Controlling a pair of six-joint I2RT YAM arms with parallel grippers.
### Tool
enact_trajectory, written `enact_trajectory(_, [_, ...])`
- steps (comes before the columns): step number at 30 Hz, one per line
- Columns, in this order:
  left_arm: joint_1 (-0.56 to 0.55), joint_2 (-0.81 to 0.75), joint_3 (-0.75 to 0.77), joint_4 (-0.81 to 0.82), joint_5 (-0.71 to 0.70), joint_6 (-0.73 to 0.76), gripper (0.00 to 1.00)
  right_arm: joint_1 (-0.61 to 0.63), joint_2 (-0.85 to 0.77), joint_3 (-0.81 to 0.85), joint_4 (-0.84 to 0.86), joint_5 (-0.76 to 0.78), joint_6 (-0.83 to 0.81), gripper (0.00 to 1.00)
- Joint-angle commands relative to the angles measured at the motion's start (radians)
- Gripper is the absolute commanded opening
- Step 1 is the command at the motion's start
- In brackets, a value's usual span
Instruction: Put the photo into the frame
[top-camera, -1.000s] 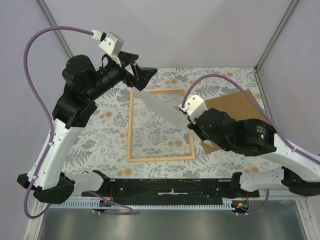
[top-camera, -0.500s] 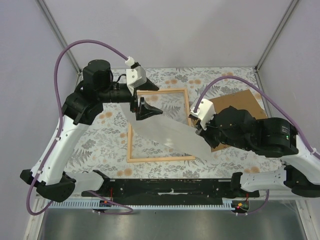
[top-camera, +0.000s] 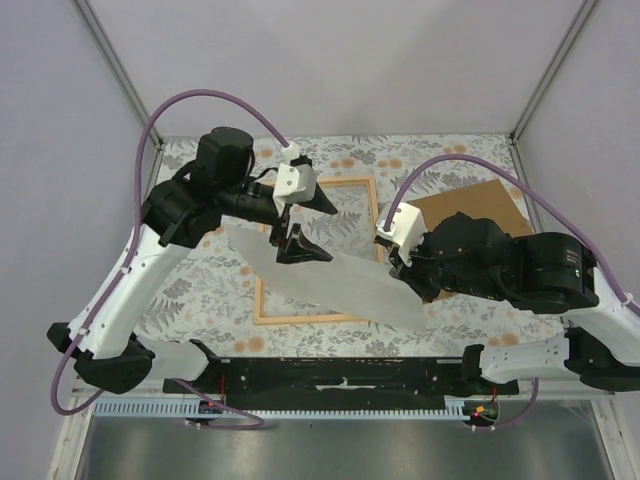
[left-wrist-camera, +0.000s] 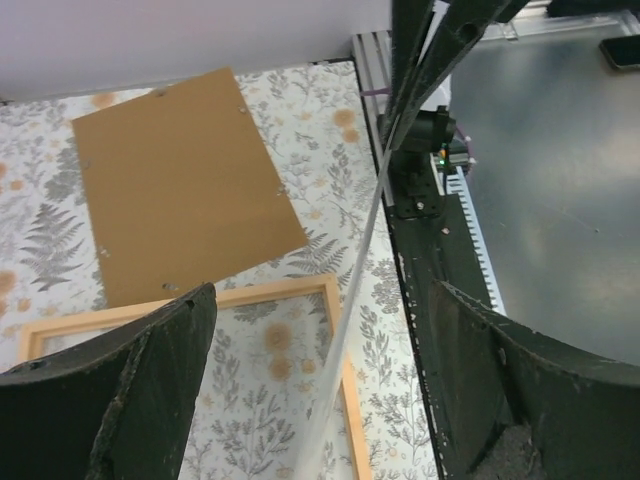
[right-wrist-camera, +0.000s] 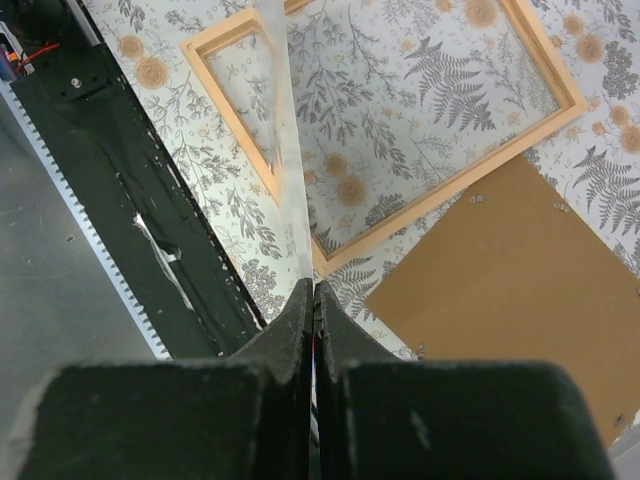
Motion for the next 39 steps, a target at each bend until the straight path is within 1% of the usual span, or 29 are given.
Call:
enact_trajectory(1, [-0.086, 0.007, -0.008, -0.065, -0.078, 0.051, 0.91, 0.014, 0.010, 0.044, -0.012, -0.024, -0.016, 0.00])
enact_trajectory(3, [-0.109, 0.001, -0.023, -0.066, -0.095, 0.050, 0.89, 0.017, 0.012, 0.048, -0.016, -0.026, -0.016, 0.00])
enact_trajectory(9, [-0.134, 0.001, -0.039, -0.068, -0.129, 0.028, 0.84, 0.031, 0.006, 0.065, -0.029, -0.026, -0.009, 0.00])
enact_trajectory(14, [-0.157, 0.010, -0.039, -0.068, -0.132, 0.019, 0.81, 0.042, -0.002, 0.058, -0.038, -0.014, 0.001, 0.00])
enact_trajectory(20, [-0.201, 0.018, -0.062, -0.072, -0.189, -0.001, 0.77, 0.049, -0.016, 0.076, -0.049, 0.002, 0.007, 0.00])
enact_trajectory(27, [-0.223, 0.032, -0.068, -0.076, -0.197, -0.019, 0.66, 0.060, -0.025, 0.078, -0.056, 0.009, 0.016, 0.00])
enact_trajectory(29, [-0.225, 0.035, -0.068, -0.076, -0.195, -0.022, 0.60, 0.062, -0.031, 0.078, -0.058, 0.015, 0.016, 0.00])
enact_trajectory(31, [-0.225, 0.035, -0.068, -0.072, -0.197, -0.024, 0.49, 0.062, -0.031, 0.079, -0.059, 0.025, 0.019, 0.00])
enact_trajectory(36, [-0.229, 0.033, -0.073, -0.065, -0.207, -0.036, 0.30, 0.063, -0.033, 0.087, -0.062, 0.054, 0.024, 0.00])
enact_trajectory(37, [-0.231, 0.032, -0.074, -0.060, -0.212, -0.041, 0.24, 0.063, -0.031, 0.090, -0.061, 0.063, 0.025, 0.00])
enact_trajectory(38, [-0.231, 0.032, -0.073, -0.057, -0.218, -0.048, 0.15, 0.063, -0.028, 0.093, -0.061, 0.080, 0.025, 0.00])
enact_trajectory(39, [-0.231, 0.032, -0.073, -0.050, -0.226, -0.057, 0.04, 0.063, -0.026, 0.097, -0.062, 0.107, 0.030, 0.03])
